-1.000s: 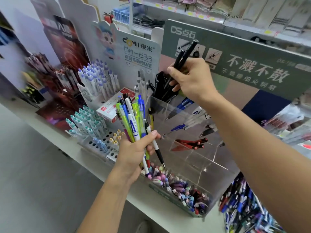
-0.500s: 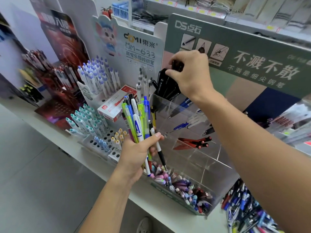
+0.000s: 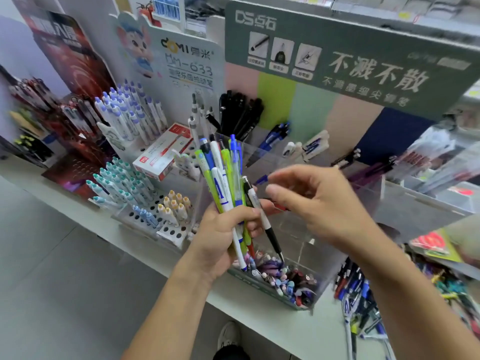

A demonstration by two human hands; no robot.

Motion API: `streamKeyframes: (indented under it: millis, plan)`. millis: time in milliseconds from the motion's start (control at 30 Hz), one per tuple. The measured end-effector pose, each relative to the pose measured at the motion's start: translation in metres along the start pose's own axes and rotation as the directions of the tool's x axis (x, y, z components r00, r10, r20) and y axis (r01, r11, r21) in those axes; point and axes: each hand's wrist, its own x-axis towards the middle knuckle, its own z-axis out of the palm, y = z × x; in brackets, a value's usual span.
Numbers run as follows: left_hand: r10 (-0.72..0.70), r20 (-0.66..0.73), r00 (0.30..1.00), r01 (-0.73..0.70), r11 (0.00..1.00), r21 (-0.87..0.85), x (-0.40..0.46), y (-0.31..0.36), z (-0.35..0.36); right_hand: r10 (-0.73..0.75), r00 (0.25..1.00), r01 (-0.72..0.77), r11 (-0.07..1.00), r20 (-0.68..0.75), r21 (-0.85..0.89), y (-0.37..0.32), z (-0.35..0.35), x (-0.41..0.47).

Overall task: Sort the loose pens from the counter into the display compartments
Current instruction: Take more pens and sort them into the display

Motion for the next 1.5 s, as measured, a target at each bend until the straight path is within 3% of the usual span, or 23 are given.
streamKeyframes:
  millis: [167,267,367,400,467,533,567,700,833,1000,1100,1167,1233,1300,1500]
  plan:
    - [-0.016,0.046,0.999,0.005,0.975,0.223,-0.002,-0.021,0.028,0.101,0.995,-0.104,0.976,0.023,0.192,0.025,-0.013,-0.018]
    - [-0.034,0.034,0.999,0.024,0.967,0.254,-0.004,-0.029,0.041,0.079,0.996,-0.081,0.994,0.032,0.073,0.028,-0.024,-0.025]
    - [-0.061,0.039,0.997,0.047,0.957,0.286,-0.009,-0.027,0.047,0.019,0.979,0.016,0.985,-0.202,0.173,0.023,-0.043,-0.032]
    - [-0.057,0.047,0.997,0.04,0.95,0.31,-0.011,-0.025,0.046,-0.013,0.934,0.094,0.973,-0.357,0.212,0.017,-0.054,-0.034]
    - [-0.039,0.025,0.999,0.028,0.936,0.35,-0.014,-0.023,0.043,-0.109,0.762,0.269,0.95,-0.638,0.159,0.009,-0.079,-0.036]
    - [-0.033,0.004,0.999,0.029,0.932,0.361,-0.016,-0.022,0.039,-0.196,0.633,0.317,0.948,-0.749,0.02,0.012,-0.095,-0.027]
    - [-0.037,0.009,0.999,0.031,0.931,0.363,-0.017,-0.023,0.037,-0.209,0.631,0.287,0.958,-0.747,-0.025,0.017,-0.098,-0.02]
    - [-0.047,0.091,0.995,0.019,0.959,0.283,-0.022,-0.025,0.04,-0.116,0.791,0.039,0.99,-0.601,-0.139,0.043,-0.081,0.012]
    - [-0.066,0.142,0.988,0.037,0.979,0.201,-0.022,-0.027,0.038,-0.014,0.907,-0.153,0.92,-0.42,-0.361,0.051,-0.07,0.031]
    - [-0.061,0.116,0.991,0.034,0.975,0.219,-0.021,-0.028,0.034,0.02,0.905,-0.215,0.884,-0.425,-0.416,0.052,-0.066,0.022]
    - [-0.087,0.13,0.988,0.059,0.977,0.205,-0.022,-0.03,0.035,0.025,0.87,-0.144,0.968,-0.493,-0.205,0.039,-0.059,-0.008]
    - [-0.164,0.198,0.966,0.13,0.976,0.173,-0.023,-0.031,0.036,0.147,0.945,-0.137,0.989,-0.291,0.054,0.03,-0.047,-0.028]
    - [-0.254,0.295,0.921,0.221,0.965,0.141,-0.025,-0.032,0.04,0.242,0.969,-0.205,0.911,-0.059,0.358,0.029,-0.035,-0.043]
    - [-0.3,0.324,0.897,0.274,0.954,0.124,-0.025,-0.036,0.044,0.303,0.953,-0.239,0.79,-0.021,0.564,0.035,-0.031,-0.05]
    - [-0.333,0.246,0.91,0.278,0.932,0.233,-0.023,-0.052,0.054,0.345,0.935,-0.227,0.756,-0.079,0.614,0.044,-0.039,-0.061]
